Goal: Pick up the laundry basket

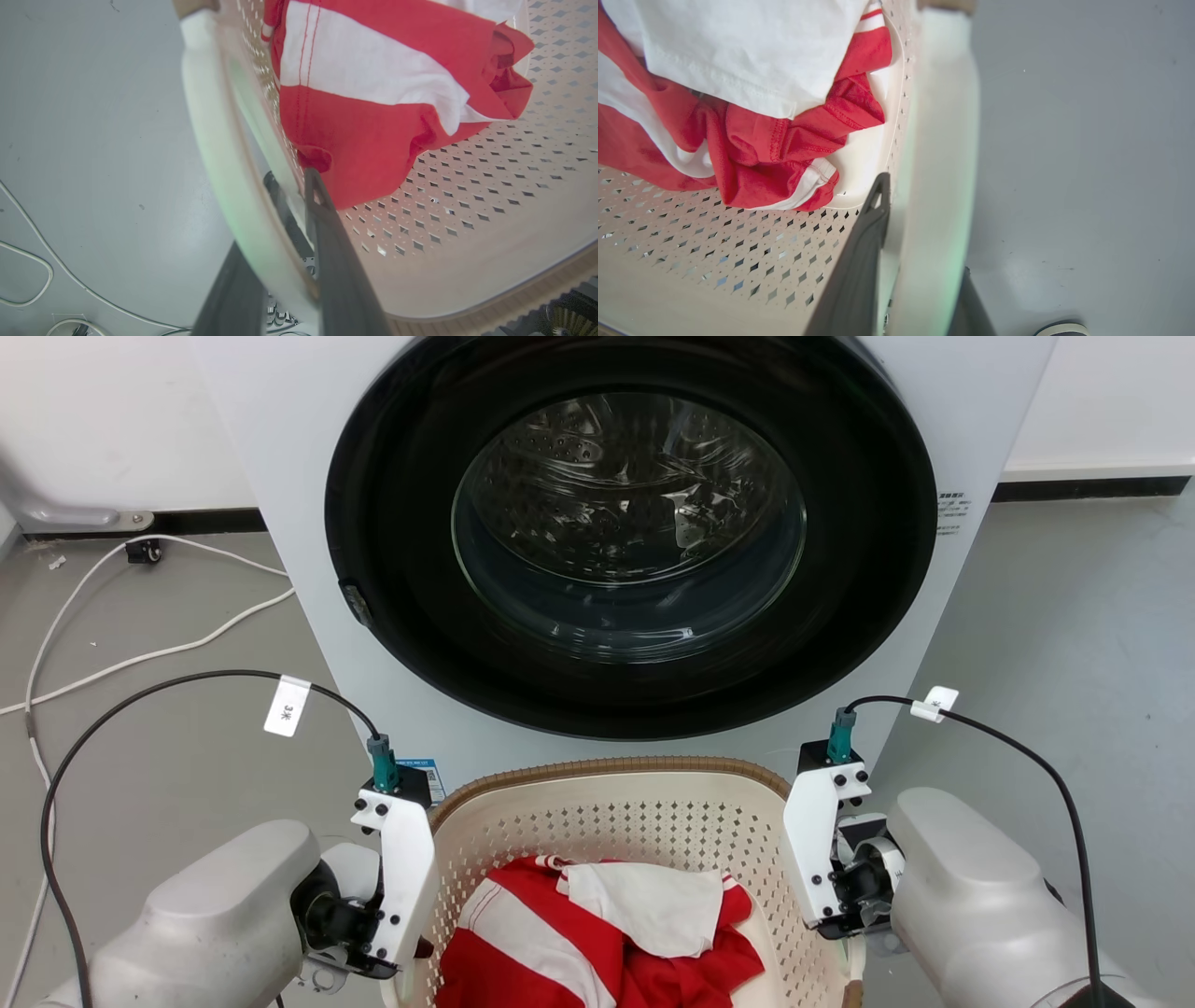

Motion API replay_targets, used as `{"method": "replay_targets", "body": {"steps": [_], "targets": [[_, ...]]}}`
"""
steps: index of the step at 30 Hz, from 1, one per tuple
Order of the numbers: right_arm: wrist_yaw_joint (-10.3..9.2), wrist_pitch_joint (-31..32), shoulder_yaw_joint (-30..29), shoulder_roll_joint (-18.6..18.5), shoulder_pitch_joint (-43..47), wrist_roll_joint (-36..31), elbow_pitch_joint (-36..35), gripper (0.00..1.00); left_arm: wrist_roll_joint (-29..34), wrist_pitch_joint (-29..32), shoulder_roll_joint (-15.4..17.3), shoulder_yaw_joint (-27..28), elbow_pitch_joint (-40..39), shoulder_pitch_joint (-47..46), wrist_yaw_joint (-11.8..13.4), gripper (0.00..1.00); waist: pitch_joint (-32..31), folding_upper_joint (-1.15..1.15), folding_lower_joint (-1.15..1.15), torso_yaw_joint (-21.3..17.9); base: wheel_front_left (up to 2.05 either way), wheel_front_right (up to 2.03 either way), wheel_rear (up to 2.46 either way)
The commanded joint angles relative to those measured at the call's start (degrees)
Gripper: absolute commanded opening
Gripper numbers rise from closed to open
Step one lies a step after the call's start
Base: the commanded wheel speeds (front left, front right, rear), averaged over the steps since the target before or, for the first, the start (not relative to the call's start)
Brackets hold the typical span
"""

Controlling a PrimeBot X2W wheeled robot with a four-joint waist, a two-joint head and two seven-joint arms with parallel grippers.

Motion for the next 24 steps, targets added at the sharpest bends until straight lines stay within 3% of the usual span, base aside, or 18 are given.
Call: {"method": "replay_targets", "body": {"steps": [1,24], "targets": [[0.16,-0.2,0.3,-0.9,-1.0,-0.1,0.2,0.0,0.6,0.7,1.0,-0.4,0.4,-0.3,-0.2,0.0,0.0,0.0,0.0,0.0,0.0,0.0,0.0],[0.16,-1.0,2.5,-0.9,-2.2,2.2,1.4,0.0,0.8,1.3,0.6,-0.4,0.7,-0.7,-0.2,0.0,0.0,0.0,0.0,0.2,0.0,0.0,0.0]]}}
